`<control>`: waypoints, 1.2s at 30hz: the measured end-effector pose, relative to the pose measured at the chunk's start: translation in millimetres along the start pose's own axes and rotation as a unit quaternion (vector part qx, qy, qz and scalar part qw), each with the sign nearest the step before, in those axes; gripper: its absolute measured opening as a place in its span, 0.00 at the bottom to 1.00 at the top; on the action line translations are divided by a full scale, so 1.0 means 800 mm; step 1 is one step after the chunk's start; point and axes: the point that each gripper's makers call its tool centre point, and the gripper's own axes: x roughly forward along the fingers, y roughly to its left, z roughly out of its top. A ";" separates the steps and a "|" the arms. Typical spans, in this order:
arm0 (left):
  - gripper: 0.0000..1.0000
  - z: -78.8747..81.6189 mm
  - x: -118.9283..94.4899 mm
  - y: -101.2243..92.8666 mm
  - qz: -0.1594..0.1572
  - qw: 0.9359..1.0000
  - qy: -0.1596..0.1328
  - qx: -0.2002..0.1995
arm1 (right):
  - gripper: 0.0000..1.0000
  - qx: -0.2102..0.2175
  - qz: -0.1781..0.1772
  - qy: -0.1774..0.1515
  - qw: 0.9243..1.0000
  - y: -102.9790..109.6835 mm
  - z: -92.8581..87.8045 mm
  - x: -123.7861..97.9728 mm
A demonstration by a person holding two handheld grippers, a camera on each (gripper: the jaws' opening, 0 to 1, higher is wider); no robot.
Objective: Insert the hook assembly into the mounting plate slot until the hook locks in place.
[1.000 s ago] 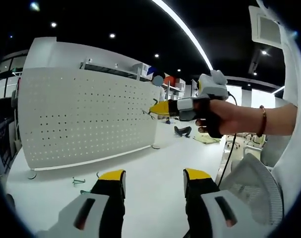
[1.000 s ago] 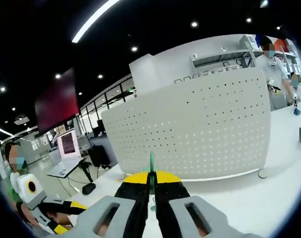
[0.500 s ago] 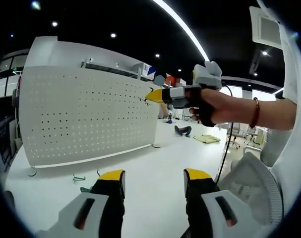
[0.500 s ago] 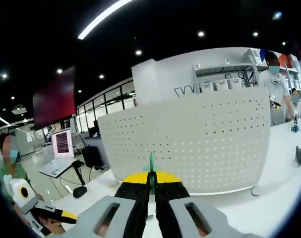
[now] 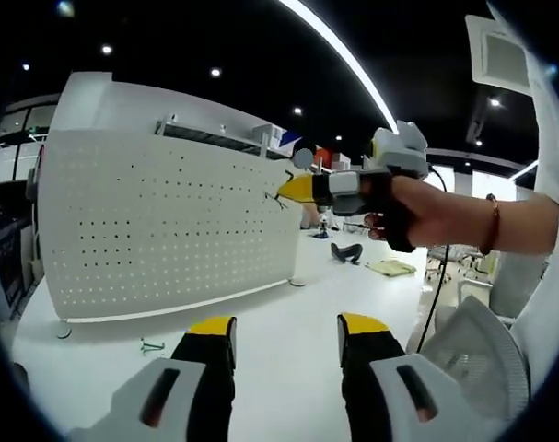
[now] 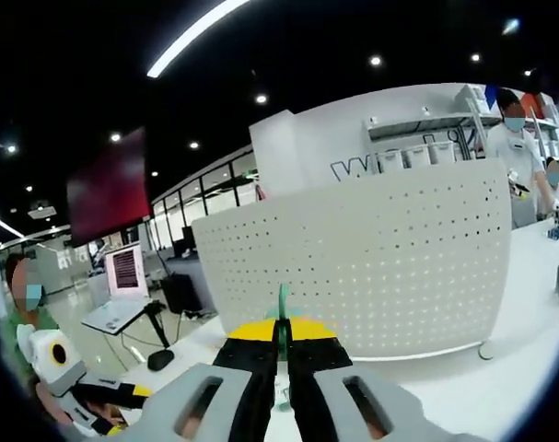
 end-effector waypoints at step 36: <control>0.26 0.058 0.034 0.001 -0.013 0.999 -0.052 0.004 | 0.02 0.099 0.093 0.034 0.990 0.073 -0.047 -0.017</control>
